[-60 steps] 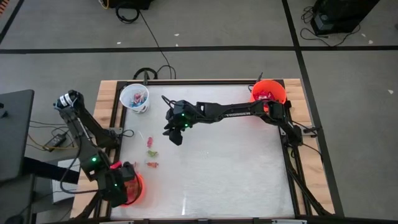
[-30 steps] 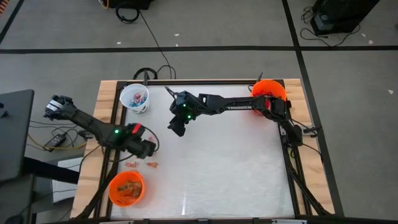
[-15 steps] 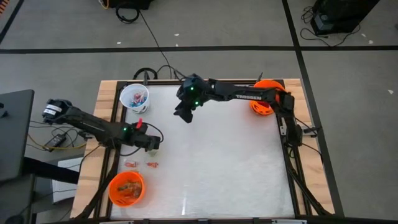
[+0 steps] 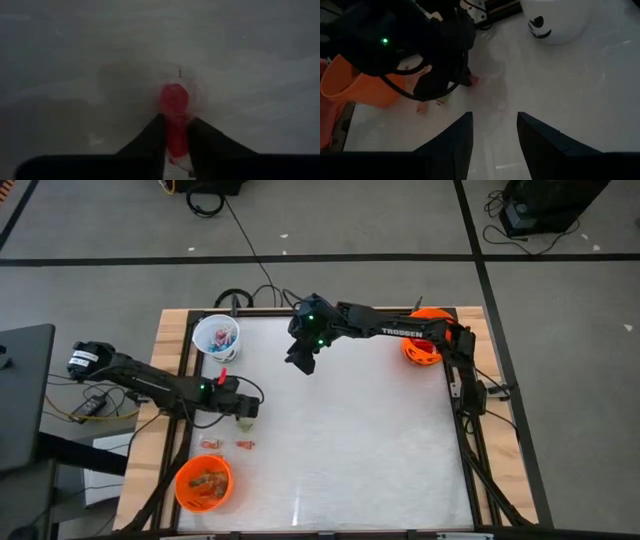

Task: Sort candy by brand, put in halloween buckets
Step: Put the orange gummy into the bottom orange bucket

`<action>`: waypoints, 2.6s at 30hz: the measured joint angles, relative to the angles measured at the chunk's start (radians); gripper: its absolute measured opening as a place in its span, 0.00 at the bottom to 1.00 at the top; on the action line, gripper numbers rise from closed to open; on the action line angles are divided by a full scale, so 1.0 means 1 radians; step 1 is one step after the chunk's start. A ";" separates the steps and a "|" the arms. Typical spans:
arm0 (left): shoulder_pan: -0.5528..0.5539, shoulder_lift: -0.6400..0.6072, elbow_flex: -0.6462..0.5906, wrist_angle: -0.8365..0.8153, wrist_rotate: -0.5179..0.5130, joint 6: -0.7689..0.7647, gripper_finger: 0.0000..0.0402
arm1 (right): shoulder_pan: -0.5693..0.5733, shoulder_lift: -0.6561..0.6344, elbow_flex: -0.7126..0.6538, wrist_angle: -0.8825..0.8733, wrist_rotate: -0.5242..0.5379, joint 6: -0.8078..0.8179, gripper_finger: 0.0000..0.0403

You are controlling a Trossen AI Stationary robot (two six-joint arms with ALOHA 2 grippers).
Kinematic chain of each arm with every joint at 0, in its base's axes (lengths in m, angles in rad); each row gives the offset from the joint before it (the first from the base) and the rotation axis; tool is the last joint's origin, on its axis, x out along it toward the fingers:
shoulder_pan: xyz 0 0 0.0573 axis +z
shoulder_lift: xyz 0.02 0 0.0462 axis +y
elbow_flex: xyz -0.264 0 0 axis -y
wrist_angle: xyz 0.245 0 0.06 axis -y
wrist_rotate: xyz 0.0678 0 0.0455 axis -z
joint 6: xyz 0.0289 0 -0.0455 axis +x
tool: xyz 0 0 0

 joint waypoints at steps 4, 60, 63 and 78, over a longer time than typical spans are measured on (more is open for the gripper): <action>0.001 0.003 0.033 -0.015 0.007 0.076 0.05 | -0.003 0.000 0.000 0.000 0.000 0.000 0.40; -0.873 0.278 0.643 -0.413 0.236 0.306 0.02 | 0.219 0.031 -0.293 0.441 0.095 0.395 0.40; -0.872 0.277 0.550 -0.273 0.256 0.276 0.02 | 0.235 0.033 -0.293 0.444 0.095 0.386 0.40; -0.835 0.276 0.459 -0.168 0.337 0.220 0.09 | 0.275 0.033 -0.293 0.445 0.173 0.349 0.40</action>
